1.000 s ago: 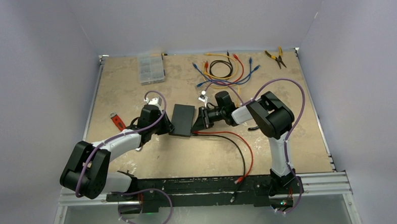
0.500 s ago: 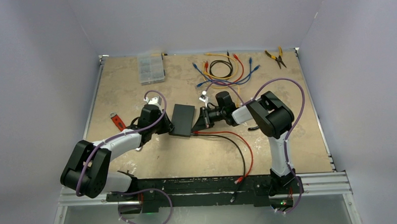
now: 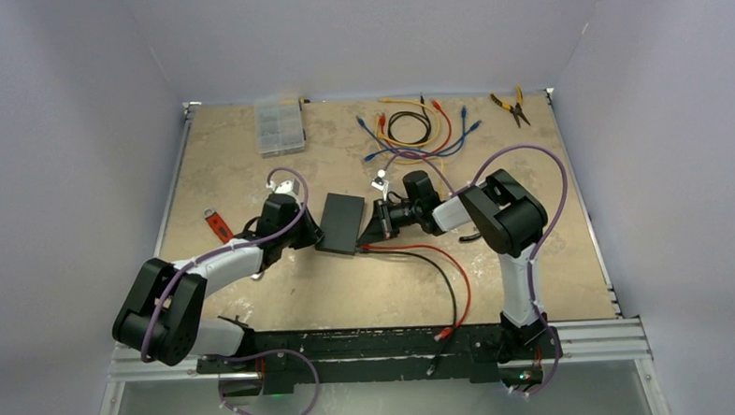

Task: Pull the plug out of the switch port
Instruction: Pull the connector from the switch port, then place the connector at the center of the board.

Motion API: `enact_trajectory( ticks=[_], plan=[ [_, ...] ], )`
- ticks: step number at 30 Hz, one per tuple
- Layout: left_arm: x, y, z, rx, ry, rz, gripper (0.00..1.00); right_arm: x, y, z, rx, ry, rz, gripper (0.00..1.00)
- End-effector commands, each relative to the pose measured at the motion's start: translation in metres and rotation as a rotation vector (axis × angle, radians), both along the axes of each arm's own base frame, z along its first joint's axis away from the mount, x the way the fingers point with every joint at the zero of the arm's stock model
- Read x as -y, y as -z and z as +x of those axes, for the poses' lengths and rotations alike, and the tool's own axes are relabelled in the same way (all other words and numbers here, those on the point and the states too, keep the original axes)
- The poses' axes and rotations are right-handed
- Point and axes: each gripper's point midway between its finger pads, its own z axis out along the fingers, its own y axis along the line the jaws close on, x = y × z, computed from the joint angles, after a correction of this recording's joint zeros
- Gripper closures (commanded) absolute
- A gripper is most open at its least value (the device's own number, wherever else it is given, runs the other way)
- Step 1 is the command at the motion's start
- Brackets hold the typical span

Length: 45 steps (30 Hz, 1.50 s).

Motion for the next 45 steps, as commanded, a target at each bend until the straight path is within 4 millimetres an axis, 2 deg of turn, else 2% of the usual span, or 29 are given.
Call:
enact_trajectory(
  ticks=[1, 12, 20, 25, 31, 35, 36, 38, 40, 45],
  plan=[
    [-0.027, 0.049, -0.046, -0.214, -0.009, 0.135, 0.84, 0.036, 0.044, -0.009, -0.065, 0.068, -0.164, 1.0],
    [-0.028, 0.054, -0.05, -0.238, -0.017, 0.139, 0.86, 0.052, 0.059, -0.006, -0.051, 0.118, -0.278, 1.0],
    [-0.032, 0.055, -0.048, -0.232, -0.036, 0.156, 0.88, 0.059, 0.049, 0.001, -0.028, 0.161, -0.311, 1.0],
    [-0.031, 0.055, -0.048, -0.231, -0.03, 0.153, 0.89, 0.056, 0.03, 0.014, 0.019, 0.184, -0.3, 1.0],
    [-0.03, 0.055, -0.049, -0.232, -0.024, 0.147, 0.89, 0.056, -0.004, 0.048, 0.123, 0.268, -0.32, 1.0],
    [-0.029, 0.055, -0.049, -0.23, -0.022, 0.146, 0.89, 0.065, -0.033, 0.072, 0.224, 0.367, -0.356, 1.0],
    [-0.029, 0.055, -0.049, -0.23, -0.021, 0.145, 0.89, 0.068, -0.039, 0.076, 0.248, 0.392, -0.367, 0.97],
    [-0.029, 0.055, -0.049, -0.229, -0.019, 0.144, 0.89, 0.075, -0.045, 0.085, 0.289, 0.423, -0.403, 0.82],
    [-0.029, 0.055, -0.048, -0.228, -0.02, 0.142, 0.89, 0.082, -0.048, 0.09, 0.313, 0.449, -0.445, 0.72],
    [-0.029, 0.055, -0.048, -0.226, -0.018, 0.144, 0.89, 0.094, -0.053, 0.088, 0.333, 0.469, -0.499, 0.54]
  ],
)
